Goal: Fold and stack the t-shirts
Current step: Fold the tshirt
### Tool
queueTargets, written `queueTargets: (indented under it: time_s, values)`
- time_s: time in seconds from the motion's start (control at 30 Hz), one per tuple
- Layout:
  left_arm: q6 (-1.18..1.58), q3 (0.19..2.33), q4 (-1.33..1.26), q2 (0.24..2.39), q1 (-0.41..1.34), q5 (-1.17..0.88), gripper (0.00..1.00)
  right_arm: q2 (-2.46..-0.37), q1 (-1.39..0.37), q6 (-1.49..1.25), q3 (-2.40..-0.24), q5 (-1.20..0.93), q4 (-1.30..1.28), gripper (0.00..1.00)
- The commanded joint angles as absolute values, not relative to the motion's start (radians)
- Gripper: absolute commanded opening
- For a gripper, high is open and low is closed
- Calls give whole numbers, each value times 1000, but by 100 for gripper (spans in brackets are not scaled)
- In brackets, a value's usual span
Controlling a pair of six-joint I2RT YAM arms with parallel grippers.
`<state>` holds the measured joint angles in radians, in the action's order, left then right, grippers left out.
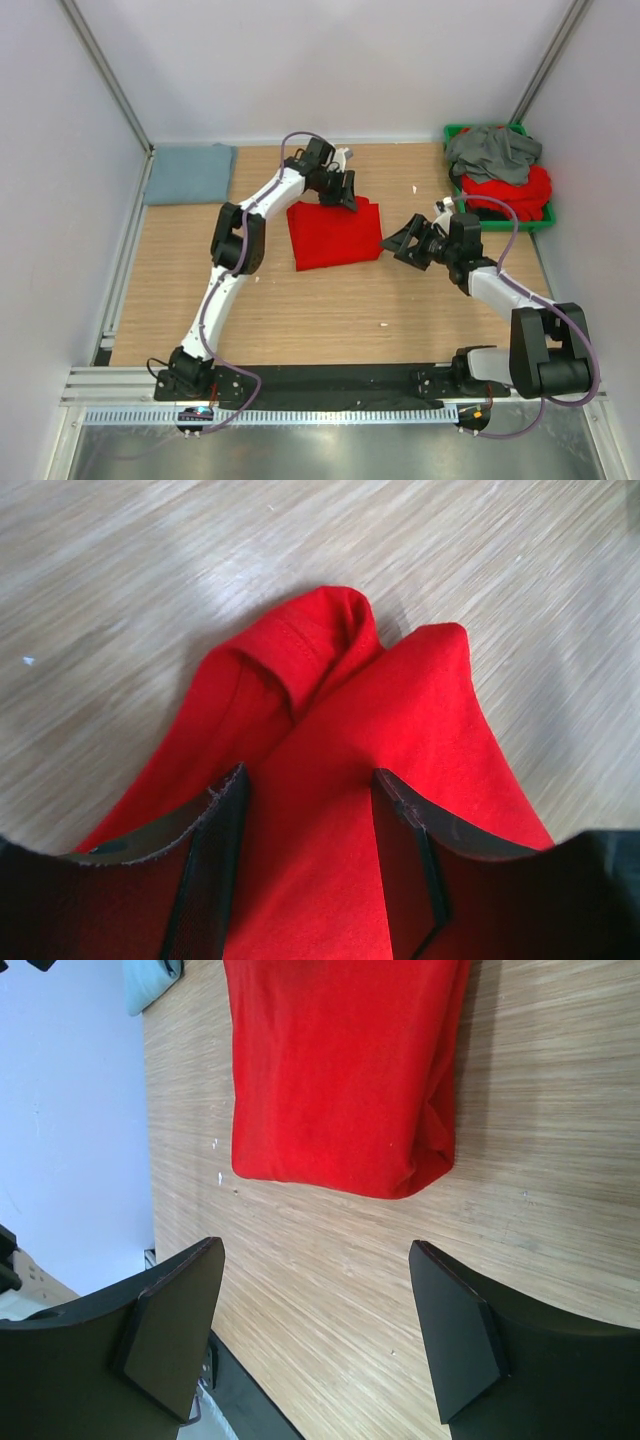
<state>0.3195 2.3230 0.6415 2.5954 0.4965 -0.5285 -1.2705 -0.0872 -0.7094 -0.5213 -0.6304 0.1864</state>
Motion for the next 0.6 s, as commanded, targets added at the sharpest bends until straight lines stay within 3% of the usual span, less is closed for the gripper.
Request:
queueTargets:
  time_s: [0.0,0.4,0.57]
  values:
    - [255,2299,627,2496,529,-477,54,-1269,-87,-692,-508,-641,206,81]
    - [187,2255,630,2442,571,-338,50,-1269,-87,-683,-489,-644,207,81]
    - [141,2226,632,2408,592,-243,57,-1275,-87,-686,-483,-646,215,81]
